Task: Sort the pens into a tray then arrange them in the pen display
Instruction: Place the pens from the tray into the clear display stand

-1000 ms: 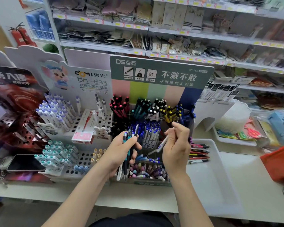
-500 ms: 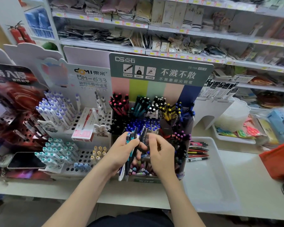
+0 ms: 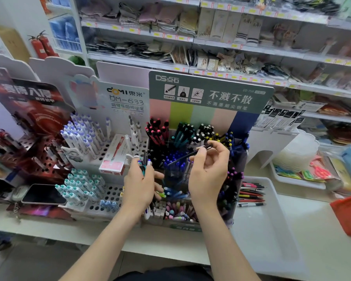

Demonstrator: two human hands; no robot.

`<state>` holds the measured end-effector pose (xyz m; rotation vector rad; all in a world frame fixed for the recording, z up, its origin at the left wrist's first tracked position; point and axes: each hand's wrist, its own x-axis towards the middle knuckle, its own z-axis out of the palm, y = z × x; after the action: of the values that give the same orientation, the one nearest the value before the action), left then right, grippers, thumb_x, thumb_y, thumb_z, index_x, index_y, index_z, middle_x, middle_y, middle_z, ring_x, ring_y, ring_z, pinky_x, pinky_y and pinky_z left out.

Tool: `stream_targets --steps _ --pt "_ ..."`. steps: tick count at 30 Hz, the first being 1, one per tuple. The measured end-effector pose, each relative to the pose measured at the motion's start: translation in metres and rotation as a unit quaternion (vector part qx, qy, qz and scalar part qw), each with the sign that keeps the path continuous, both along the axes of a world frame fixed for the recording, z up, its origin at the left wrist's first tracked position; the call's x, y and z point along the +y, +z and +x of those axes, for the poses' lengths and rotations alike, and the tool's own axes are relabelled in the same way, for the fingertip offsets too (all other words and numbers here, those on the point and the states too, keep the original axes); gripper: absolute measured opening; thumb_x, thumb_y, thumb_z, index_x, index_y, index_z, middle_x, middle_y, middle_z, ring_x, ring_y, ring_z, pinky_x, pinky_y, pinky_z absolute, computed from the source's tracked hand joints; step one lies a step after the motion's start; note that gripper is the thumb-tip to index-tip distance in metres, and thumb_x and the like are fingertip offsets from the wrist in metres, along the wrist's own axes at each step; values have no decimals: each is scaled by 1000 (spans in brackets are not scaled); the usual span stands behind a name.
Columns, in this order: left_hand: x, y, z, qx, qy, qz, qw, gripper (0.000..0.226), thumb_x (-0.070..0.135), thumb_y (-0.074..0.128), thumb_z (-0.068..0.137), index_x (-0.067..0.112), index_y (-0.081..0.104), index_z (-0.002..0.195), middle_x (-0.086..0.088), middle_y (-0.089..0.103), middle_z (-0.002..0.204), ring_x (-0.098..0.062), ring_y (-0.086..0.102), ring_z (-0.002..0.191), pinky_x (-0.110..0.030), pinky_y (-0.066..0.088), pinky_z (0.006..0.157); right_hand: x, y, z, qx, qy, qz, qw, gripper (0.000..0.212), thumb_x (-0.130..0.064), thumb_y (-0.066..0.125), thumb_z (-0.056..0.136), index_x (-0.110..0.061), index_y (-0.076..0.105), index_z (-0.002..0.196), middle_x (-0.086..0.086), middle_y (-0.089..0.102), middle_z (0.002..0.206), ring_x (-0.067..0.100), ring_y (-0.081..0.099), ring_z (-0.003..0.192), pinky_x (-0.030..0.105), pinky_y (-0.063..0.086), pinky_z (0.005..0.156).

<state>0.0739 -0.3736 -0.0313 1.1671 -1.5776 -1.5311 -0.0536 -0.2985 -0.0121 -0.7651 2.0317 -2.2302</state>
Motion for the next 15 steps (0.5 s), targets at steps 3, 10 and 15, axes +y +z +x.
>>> stream_targets --steps 3,10,15 --pt "-8 0 12 -25 76 -29 996 8 18 42 111 11 46 111 -5 77 97 -32 71 55 -46 61 49 -9 -4 6 116 38 48 991 19 -12 65 104 -15 59 121 -2 68 93 16 69 79 24 54 69" --pt "-16 4 13 -2 18 28 999 12 24 46 113 18 47 123 -2 67 134 -32 76 64 -36 56 48 -43 -41 -1 327 96 293 893 19 -25 71 99 -26 72 118 -8 70 106 16 60 103 38 47 87" --pt "-25 9 7 18 -25 46 998 23 25 49 113 12 52 131 -2 72 128 -33 75 66 -36 57 47 -49 -48 -2 451 55 309 835 18 -34 64 101 -24 80 103 0 61 103 24 51 99 40 40 77"
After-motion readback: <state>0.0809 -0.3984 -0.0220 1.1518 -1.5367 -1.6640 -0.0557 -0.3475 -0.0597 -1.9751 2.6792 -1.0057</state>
